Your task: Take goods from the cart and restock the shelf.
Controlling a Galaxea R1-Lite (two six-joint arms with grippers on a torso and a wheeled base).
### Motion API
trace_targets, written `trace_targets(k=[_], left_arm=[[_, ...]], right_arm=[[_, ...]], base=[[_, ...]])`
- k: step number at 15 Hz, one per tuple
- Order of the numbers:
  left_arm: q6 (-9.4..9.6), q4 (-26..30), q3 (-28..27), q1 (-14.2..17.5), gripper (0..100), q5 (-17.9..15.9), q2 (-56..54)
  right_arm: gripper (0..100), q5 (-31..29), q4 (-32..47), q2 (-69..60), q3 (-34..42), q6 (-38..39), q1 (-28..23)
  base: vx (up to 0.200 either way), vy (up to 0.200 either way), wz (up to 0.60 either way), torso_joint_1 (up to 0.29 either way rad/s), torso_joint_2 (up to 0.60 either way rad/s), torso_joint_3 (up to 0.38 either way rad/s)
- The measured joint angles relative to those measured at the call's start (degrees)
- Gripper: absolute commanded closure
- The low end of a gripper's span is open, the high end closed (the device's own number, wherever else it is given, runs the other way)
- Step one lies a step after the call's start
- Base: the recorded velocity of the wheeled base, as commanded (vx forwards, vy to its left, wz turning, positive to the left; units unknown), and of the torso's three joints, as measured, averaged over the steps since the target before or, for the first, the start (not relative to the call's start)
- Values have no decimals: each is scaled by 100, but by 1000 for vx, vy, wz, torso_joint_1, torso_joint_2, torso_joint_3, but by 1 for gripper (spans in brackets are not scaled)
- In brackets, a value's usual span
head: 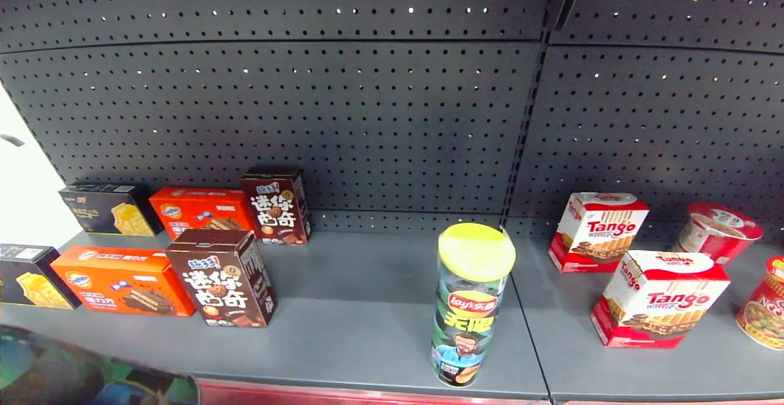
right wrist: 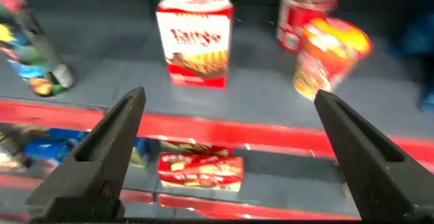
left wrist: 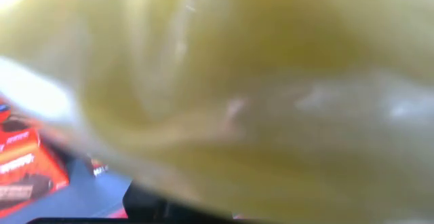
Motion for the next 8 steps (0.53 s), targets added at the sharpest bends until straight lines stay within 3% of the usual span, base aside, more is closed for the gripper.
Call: trace_targets(k=[4, 8], left_arm=[[313, -647, -38, -212, 100, -37, 1168], [663, -991, -399, -764, 100, -11, 2376]], right_arm=[[0, 27, 240, -507, 66, -2, -301], [0, 28, 255, -856, 204, -49, -462]], base=[[0, 0, 0, 0, 0, 0], [0, 0, 0, 0, 0, 0]])
